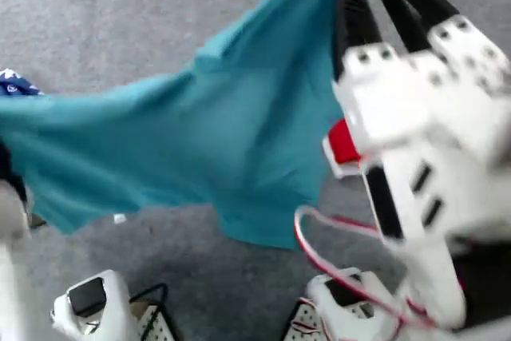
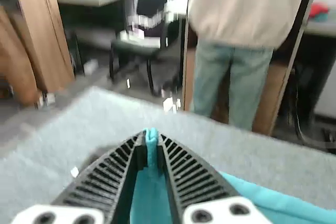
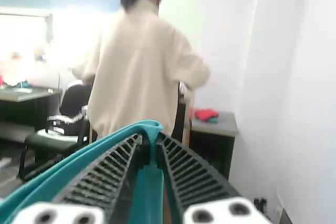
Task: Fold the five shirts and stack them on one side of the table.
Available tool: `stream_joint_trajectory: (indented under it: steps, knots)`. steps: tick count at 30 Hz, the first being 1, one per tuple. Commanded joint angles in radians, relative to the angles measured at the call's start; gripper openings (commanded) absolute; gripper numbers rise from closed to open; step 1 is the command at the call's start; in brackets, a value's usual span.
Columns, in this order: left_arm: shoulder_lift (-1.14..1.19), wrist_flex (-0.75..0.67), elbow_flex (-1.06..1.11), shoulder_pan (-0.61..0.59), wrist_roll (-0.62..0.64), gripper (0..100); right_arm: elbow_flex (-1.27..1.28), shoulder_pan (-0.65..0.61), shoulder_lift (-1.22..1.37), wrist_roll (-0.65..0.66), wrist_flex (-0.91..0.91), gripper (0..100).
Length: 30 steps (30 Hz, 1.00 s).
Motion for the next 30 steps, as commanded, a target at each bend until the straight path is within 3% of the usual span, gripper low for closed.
stream_joint_trajectory:
  steps: [1, 12, 23, 30]
  knots:
    - [-0.069, 0.054, -0.088, -0.012, -0.035, 3, -0.053, 0.015, -0.065, -0.009, -0.023, 1.4]
    - [-0.097, 0.146, -0.38, -0.131, -0.037, 3, -0.071, 0.012, -0.196, -0.037, -0.044, 1.4]
    - [-0.101, 0.203, -0.308, -0.13, -0.017, 3, -0.033, 0.008, -0.125, -0.091, -0.057, 1.4]
    - [-0.106, 0.203, -0.205, -0.136, -0.012, 3, -0.17, 0.008, -0.019, -0.092, -0.161, 1.4]
